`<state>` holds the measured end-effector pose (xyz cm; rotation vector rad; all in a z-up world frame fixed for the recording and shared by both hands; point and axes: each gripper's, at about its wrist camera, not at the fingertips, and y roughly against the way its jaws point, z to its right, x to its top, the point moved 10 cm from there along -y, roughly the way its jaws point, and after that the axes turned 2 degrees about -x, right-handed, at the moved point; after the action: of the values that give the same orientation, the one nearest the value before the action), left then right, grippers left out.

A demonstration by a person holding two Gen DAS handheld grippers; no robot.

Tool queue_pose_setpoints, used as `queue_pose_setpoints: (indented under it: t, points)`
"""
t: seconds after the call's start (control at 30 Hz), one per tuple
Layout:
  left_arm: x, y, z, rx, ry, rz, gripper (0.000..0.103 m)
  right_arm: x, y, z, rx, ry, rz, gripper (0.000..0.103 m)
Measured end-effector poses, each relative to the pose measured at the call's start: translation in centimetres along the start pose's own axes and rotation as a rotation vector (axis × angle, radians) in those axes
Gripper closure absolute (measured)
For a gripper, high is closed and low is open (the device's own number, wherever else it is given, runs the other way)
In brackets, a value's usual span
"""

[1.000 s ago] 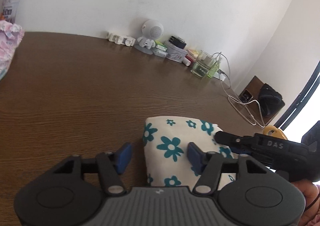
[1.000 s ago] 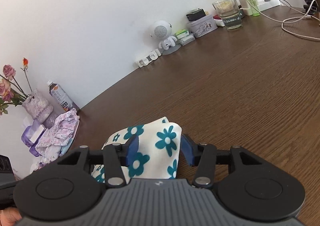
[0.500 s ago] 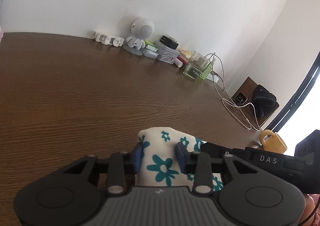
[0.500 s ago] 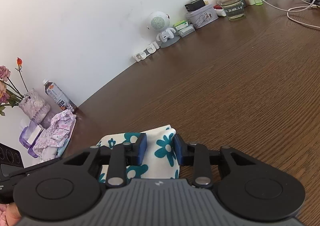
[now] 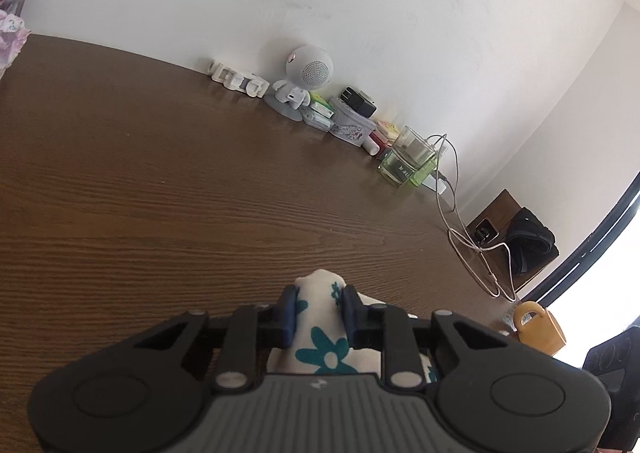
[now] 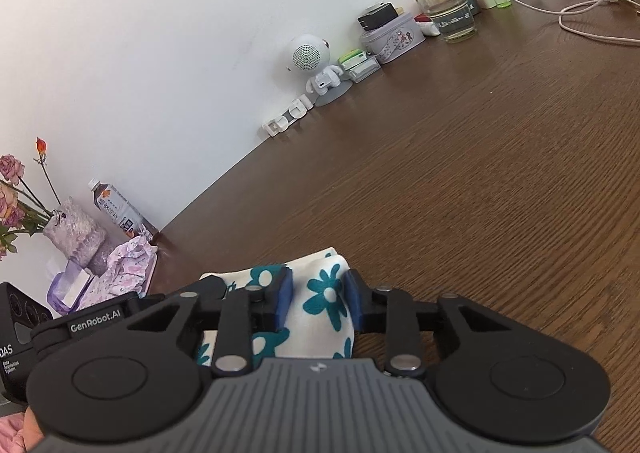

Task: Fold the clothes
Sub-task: 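Pinch the bundle end with the left gripper while the right gripper pinches beside it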

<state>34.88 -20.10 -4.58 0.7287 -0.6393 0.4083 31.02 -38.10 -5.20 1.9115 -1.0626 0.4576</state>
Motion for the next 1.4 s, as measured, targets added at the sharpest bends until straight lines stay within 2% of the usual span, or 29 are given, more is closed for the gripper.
queue_pose_setpoints:
  t: [0.03, 0.1, 0.13, 0.17, 0.2, 0.3, 0.33, 0.4, 0.43, 0.47, 0.57, 0.6, 0.67, 0.7, 0.73, 0.8, 0.83, 0.87, 0.9, 1.03, 1.07, 1.13, 1.17, 1.23, 1.3, 1.33, 1.37, 1.4]
  points:
    - [0.0, 0.1, 0.0, -0.007, 0.007, 0.004, 0.079, 0.0, 0.0, -0.2, -0.006, 0.015, 0.002, 0.082]
    - [0.2, 0.7, -0.3, -0.005, 0.034, 0.017, 0.067, 0.0, 0.1, -0.3, -0.006, 0.018, 0.008, 0.081]
    - [0.3, 1.1, -0.5, 0.002, 0.047, 0.025, 0.056, 0.0, 0.3, -0.2, -0.008, 0.011, 0.014, 0.076]
    - [0.3, 1.5, -0.7, 0.009, 0.059, 0.032, 0.052, 0.1, 0.6, -0.1, -0.012, 0.004, 0.019, 0.070]
    - [0.3, 2.1, -0.9, 0.016, 0.065, 0.039, 0.052, 0.1, 1.0, -0.1, -0.010, 0.006, 0.027, 0.067]
    - [-0.3, 3.7, -1.0, 0.026, 0.052, 0.040, 0.053, -0.4, 2.5, -0.8, 0.007, 0.026, 0.039, 0.066]
    - [-0.6, 4.1, -0.8, 0.030, 0.035, 0.040, 0.057, -0.8, 3.0, -1.0, 0.013, 0.034, 0.035, 0.066]
    - [-1.3, 4.5, -0.5, 0.046, -0.003, 0.033, 0.072, -1.7, 3.5, -1.4, 0.008, 0.058, 0.025, 0.066]
    - [-1.5, 4.3, -0.3, 0.047, -0.013, 0.033, 0.084, -1.9, 3.5, -1.5, 0.006, 0.064, 0.022, 0.067]
    - [-1.7, 4.2, 0.0, 0.048, -0.023, 0.032, 0.086, -2.0, 3.5, -1.7, 0.005, 0.068, 0.021, 0.076]
    - [-2.0, 4.3, 0.4, 0.048, -0.036, 0.045, 0.085, -2.1, 3.4, -1.9, -0.005, 0.068, 0.023, 0.081]
    - [-2.1, 4.6, 0.3, 0.039, -0.018, 0.046, 0.082, -2.1, 3.6, -1.8, -0.007, 0.060, 0.024, 0.081]
    - [-2.2, 5.4, 0.1, 0.035, 0.002, 0.044, 0.052, -2.2, 4.2, -1.6, -0.009, 0.045, 0.023, 0.075]
    - [-2.2, 5.9, 0.1, 0.036, 0.001, 0.048, 0.048, -2.4, 4.7, -1.6, -0.009, 0.048, 0.022, 0.072]
    - [-2.3, 6.1, 0.1, 0.038, -0.005, 0.049, 0.048, -2.6, 5.2, -1.7, -0.011, 0.058, 0.023, 0.063]
    - [-2.8, 6.3, 0.2, 0.042, -0.017, 0.035, 0.051, -3.1, 6.0, -1.8, -0.017, 0.073, 0.018, 0.062]
    - [-3.1, 6.1, 0.3, 0.042, -0.025, 0.027, 0.064, -3.4, 6.0, -1.9, -0.013, 0.068, 0.008, 0.063]
    - [-3.4, 5.8, 0.4, 0.042, -0.033, 0.020, 0.067, -3.8, 5.9, -2.0, -0.008, 0.061, -0.004, 0.076]
    - [-3.6, 5.7, 0.5, 0.042, -0.038, 0.015, 0.068, -4.0, 5.8, -2.1, -0.003, 0.051, -0.010, 0.082]
    - [-3.6, 7.2, 0.3, 0.027, -0.026, 0.036, 0.074, -4.4, 6.4, -2.7, -0.005, 0.050, -0.007, 0.086]
    - [-3.8, 7.6, 0.3, 0.033, -0.036, 0.031, 0.070, -4.5, 6.7, -2.8, -0.008, 0.055, -0.003, 0.083]
    - [-4.3, 8.1, 0.5, 0.051, -0.069, 0.016, 0.051, -4.7, 7.6, -3.3, -0.010, 0.079, -0.001, 0.078]
    - [-4.6, 8.4, 0.6, 0.059, -0.086, 0.013, 0.051, -4.9, 8.0, -3.5, -0.010, 0.088, -0.001, 0.070]
    - [-5.1, 8.8, 1.1, 0.064, -0.128, 0.010, 0.051, -5.3, 8.5, -3.7, -0.015, 0.101, -0.007, 0.067]
    - [-5.6, 9.1, 1.3, 0.063, -0.157, 0.014, 0.055, -5.9, 8.7, -3.7, -0.022, 0.106, -0.018, 0.067]
    - [-5.9, 9.2, 1.4, 0.063, -0.170, 0.016, 0.069, -6.3, 8.7, -3.7, -0.024, 0.105, -0.026, 0.067]
    - [-6.1, 9.2, 1.4, 0.058, -0.171, 0.016, 0.081, -6.6, 8.7, -3.6, -0.023, 0.104, -0.032, 0.074]
    - [-6.3, 9.1, 1.4, 0.054, -0.172, 0.017, 0.081, -6.7, 8.8, -3.7, -0.023, 0.102, -0.030, 0.079]
